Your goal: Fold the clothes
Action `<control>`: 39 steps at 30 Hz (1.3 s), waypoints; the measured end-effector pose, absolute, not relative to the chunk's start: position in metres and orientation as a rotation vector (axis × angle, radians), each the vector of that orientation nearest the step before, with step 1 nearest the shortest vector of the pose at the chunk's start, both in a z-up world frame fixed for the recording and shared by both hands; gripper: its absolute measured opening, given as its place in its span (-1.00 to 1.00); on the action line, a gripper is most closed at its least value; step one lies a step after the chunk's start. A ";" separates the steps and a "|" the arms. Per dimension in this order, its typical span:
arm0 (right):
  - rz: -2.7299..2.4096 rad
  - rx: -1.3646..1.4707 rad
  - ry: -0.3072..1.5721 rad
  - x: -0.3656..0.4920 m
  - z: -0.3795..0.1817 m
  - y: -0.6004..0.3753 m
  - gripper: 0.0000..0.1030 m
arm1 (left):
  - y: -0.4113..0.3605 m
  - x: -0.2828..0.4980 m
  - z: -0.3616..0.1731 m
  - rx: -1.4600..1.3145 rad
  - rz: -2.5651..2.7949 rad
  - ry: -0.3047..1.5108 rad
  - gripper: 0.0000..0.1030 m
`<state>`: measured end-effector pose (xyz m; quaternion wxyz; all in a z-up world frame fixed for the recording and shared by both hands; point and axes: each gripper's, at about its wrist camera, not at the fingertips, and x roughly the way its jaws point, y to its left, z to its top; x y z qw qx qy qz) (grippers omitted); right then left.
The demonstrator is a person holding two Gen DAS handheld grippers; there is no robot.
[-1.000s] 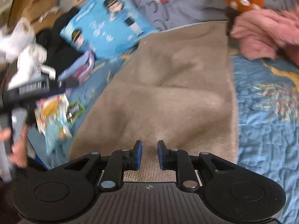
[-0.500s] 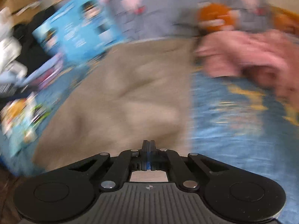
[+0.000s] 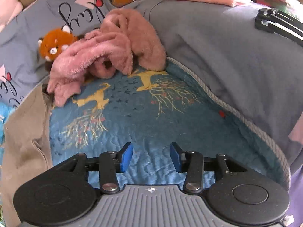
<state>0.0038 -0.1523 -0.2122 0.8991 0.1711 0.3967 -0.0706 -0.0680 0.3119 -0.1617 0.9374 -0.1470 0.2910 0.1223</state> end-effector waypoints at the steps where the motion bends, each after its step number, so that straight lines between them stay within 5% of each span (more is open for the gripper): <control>1: -0.107 0.348 0.817 0.003 -0.212 -0.144 -0.16 | 0.311 -0.068 -0.162 -0.298 0.249 0.596 0.54; 10: 0.513 0.091 0.817 -0.014 -0.206 0.004 -0.16 | 0.315 -0.071 -0.161 -0.293 0.283 0.596 0.58; 25: 1.183 -0.711 0.536 -0.082 -0.229 0.185 -0.17 | 0.357 -0.092 -0.163 -0.357 0.395 0.611 0.62; 39: 1.356 -0.906 0.543 -0.086 -0.251 0.257 -0.26 | 0.395 -0.110 -0.154 -0.442 0.490 0.606 0.68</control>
